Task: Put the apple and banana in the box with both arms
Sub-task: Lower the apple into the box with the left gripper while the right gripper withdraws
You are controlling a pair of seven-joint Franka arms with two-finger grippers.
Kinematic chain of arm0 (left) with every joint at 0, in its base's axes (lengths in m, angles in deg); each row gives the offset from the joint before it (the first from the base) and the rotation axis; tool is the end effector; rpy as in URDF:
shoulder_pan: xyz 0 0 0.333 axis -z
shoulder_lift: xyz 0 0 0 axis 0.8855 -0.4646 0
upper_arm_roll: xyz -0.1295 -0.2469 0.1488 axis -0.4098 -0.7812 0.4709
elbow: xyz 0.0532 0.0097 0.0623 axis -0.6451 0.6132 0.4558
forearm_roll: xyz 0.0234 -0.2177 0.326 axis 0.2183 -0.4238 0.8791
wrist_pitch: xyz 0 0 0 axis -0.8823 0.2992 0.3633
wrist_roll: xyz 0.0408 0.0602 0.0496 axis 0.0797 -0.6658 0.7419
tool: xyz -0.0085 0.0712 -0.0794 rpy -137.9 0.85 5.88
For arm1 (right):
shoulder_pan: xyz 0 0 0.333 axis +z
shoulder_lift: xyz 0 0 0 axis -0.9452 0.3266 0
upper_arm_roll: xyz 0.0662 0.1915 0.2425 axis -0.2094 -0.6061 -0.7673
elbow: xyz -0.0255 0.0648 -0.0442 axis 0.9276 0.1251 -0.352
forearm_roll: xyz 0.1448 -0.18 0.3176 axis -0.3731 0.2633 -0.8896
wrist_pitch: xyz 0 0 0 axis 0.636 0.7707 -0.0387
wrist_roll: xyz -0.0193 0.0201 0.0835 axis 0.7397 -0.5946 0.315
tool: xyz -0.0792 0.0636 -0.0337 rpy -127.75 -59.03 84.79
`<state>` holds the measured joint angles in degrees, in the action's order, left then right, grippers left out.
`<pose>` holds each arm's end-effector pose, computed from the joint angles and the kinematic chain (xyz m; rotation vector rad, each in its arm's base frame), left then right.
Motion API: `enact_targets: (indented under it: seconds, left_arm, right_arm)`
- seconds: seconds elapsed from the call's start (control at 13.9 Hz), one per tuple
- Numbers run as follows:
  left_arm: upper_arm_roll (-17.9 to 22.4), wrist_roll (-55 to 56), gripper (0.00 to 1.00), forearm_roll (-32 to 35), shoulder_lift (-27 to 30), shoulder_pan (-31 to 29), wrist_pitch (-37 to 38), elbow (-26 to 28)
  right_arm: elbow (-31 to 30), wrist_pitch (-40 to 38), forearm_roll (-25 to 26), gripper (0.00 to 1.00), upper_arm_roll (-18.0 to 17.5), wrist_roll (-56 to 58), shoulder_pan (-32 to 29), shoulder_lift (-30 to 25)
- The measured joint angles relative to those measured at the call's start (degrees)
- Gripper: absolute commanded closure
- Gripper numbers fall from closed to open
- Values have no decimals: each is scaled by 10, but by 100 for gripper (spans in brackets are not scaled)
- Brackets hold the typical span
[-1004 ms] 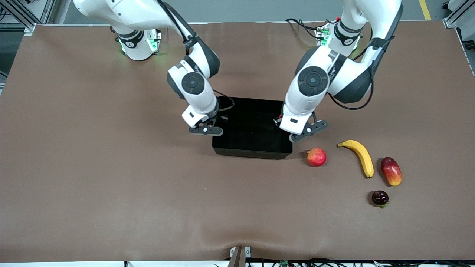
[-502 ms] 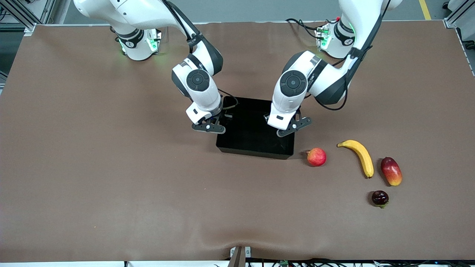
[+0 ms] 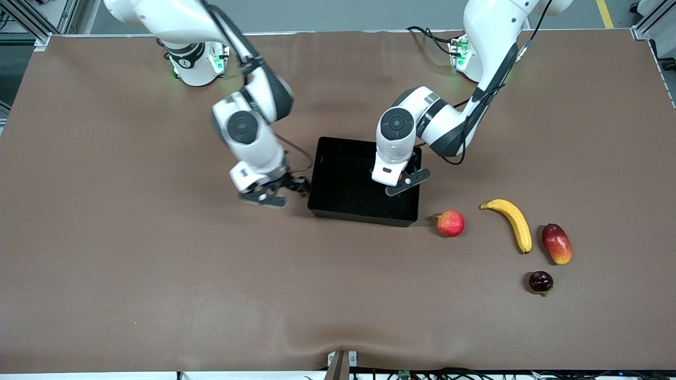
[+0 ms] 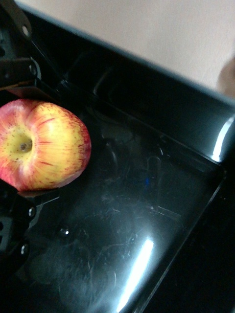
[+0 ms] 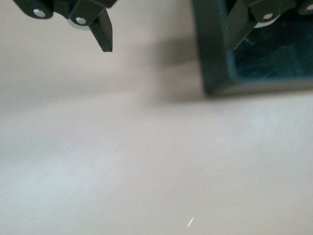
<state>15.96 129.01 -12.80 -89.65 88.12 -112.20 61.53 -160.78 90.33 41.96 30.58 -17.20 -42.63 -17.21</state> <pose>0.4679 -0.3925 0.2332 -2.9713 -0.6191 0.0915 0.5489 0.3289 0.3072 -3.0271 0.3163 -0.0391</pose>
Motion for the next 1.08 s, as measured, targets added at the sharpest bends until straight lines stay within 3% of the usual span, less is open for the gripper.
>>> enact_targets:
  seconds: [0.07, 0.14, 0.22, 0.29, 0.36, 0.79, 1.08]
  left_arm:
    - [0, 0, 97, 2, -9, 0, -11, 0]
    - [0, 0, 76, 4, -17, 0, -19, 0]
    - [0, 0, 47, 7, -23, 0, -24, 0]
    - [0, 0, 8, 13, -27, 0, -27, 0]
    - [0, 0, 0, 22, -27, 0, -27, -1]
    - [5, 0, 0, 41, -4, -16, -13, -42]
    - [5, -53, 0, 41, 46, -59, 145, -143]
  right_arm:
    - [0, -12, 0, 0, 1, 27, -21, -11]
    - [1, -26, 0, 0, 1, 57, -43, -23]
    - [1, -44, 0, 0, 2, 91, -64, -36]
    - [1, -65, 0, 0, 2, 123, -86, -50]
    - [2, -83, 0, 0, 2, 149, -107, -64]
    - [3, -210, 0, 0, 3, 335, -237, -150]
    - [8, -316, 0, 0, 3, 420, -317, -218]
